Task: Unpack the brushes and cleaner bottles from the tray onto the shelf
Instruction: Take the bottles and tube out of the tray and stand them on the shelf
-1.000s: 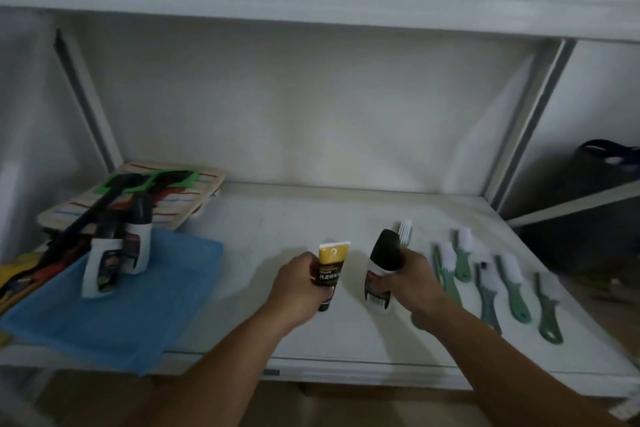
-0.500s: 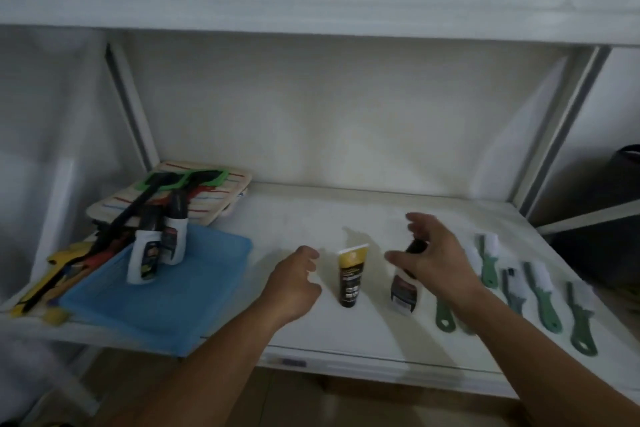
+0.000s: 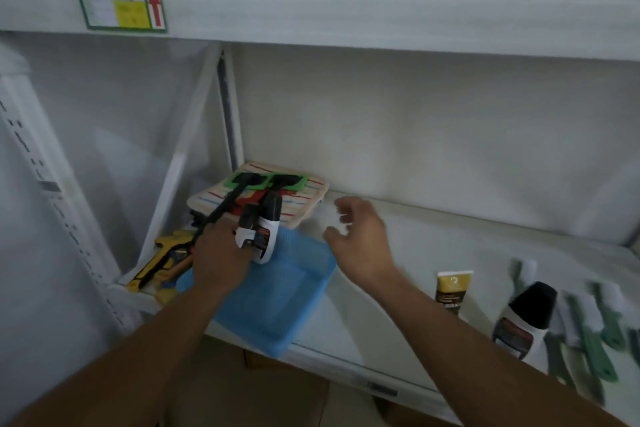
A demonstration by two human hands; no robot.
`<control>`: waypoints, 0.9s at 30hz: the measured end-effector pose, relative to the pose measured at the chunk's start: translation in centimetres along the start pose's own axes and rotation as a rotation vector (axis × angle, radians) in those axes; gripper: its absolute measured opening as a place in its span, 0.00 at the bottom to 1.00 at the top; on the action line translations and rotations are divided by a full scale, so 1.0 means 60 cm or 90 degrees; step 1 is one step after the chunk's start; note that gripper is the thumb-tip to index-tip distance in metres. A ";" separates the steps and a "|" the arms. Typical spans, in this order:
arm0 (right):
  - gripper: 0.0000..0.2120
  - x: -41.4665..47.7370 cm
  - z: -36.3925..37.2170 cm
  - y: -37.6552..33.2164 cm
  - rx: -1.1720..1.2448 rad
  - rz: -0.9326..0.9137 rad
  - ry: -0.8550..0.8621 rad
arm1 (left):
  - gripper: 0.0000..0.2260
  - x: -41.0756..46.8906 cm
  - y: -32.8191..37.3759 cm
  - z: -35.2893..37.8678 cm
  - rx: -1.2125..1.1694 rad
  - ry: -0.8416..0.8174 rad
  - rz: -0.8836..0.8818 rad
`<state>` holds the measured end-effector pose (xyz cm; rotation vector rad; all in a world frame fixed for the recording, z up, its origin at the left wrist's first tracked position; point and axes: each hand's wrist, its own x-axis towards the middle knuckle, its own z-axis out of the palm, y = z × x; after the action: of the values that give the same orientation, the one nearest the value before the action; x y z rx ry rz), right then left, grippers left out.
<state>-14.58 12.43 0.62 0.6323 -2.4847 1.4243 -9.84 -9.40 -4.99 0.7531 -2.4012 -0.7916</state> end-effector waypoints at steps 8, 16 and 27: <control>0.23 0.078 0.173 0.008 0.023 0.159 -0.164 | 0.17 0.051 -0.024 0.029 0.128 -0.044 0.045; 0.25 0.129 0.257 0.021 0.037 0.201 -0.144 | 0.10 0.078 -0.019 0.048 0.110 -0.043 0.008; 0.17 0.122 0.235 0.013 -0.003 0.188 -0.168 | 0.09 0.085 -0.036 0.017 -0.151 -0.099 -0.048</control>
<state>-20.97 -1.20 -4.40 0.4953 -2.8877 1.5183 -13.37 -13.69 -5.67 0.7128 -2.3670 -1.1809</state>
